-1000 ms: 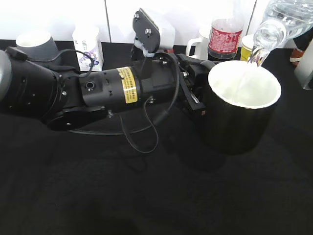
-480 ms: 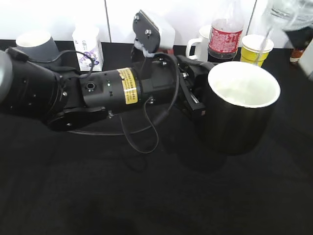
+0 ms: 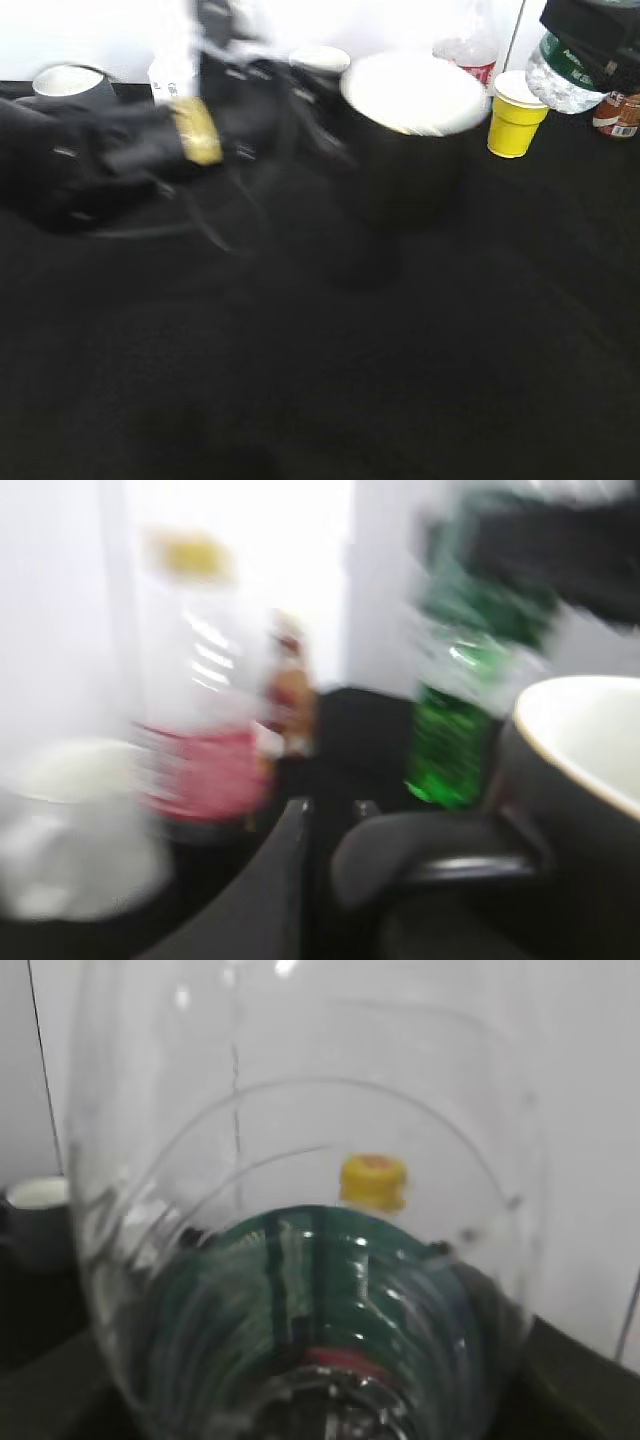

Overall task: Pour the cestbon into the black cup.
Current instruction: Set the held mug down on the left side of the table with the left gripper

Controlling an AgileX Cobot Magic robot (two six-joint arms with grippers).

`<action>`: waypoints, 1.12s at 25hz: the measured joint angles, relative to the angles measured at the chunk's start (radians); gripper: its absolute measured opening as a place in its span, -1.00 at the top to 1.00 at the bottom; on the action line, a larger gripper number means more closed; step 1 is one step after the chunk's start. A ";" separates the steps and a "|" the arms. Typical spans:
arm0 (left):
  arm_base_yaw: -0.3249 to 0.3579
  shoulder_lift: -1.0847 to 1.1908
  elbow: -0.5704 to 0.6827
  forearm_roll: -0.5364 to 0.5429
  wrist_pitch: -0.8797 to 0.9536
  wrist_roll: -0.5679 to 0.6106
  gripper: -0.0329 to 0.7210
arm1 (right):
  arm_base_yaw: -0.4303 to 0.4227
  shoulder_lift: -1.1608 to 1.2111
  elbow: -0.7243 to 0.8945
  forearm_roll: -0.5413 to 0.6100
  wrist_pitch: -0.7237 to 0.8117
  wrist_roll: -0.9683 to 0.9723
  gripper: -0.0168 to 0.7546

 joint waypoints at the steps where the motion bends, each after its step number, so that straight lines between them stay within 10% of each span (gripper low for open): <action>1: 0.034 -0.016 0.023 0.000 -0.008 -0.001 0.73 | 0.000 0.000 0.000 0.000 0.000 0.001 -0.34; 12: 0.375 -0.122 0.281 -0.123 -0.077 0.203 0.73 | 0.000 0.000 0.000 0.000 0.016 0.004 -0.33; 28: 0.399 0.089 0.293 -0.343 -0.205 0.346 0.73 | 0.000 0.000 0.000 0.000 0.022 0.005 -0.32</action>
